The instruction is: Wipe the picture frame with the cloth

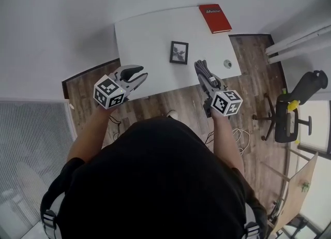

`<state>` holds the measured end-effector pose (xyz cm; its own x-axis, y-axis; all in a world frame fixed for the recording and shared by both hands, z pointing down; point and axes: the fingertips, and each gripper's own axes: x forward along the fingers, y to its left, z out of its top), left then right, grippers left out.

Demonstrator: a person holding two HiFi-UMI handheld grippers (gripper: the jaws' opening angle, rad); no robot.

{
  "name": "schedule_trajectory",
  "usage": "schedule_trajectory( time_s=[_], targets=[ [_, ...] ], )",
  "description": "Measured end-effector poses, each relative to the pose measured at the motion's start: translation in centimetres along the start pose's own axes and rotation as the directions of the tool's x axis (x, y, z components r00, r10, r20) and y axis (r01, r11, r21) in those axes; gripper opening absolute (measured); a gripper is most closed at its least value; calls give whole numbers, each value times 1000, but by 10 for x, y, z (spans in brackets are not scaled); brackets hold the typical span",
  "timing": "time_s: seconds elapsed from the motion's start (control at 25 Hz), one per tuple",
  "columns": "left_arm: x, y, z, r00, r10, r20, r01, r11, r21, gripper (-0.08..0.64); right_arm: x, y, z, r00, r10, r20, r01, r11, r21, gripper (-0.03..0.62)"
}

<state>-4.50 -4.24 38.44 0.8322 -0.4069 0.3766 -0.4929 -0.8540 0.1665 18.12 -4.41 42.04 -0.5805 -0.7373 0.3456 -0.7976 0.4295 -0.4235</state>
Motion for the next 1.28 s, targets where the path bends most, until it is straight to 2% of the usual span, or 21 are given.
schedule_trajectory(
  time_s=[0.52, 0.88, 1.28],
  targets=[
    [30, -14, -5, 997, 56, -57, -57, 998, -18, 120, 10, -35, 8, 996, 91, -11, -91, 996, 14, 104],
    [52, -16, 4, 998, 31, -47, -32, 999, -6, 121, -5, -61, 12, 999, 51, -3, -51, 998, 30, 104],
    [64, 9, -6, 999, 25, -35, -26, 999, -46, 120, 16, -68, 17, 999, 39, -33, -38, 999, 19, 104]
  ],
)
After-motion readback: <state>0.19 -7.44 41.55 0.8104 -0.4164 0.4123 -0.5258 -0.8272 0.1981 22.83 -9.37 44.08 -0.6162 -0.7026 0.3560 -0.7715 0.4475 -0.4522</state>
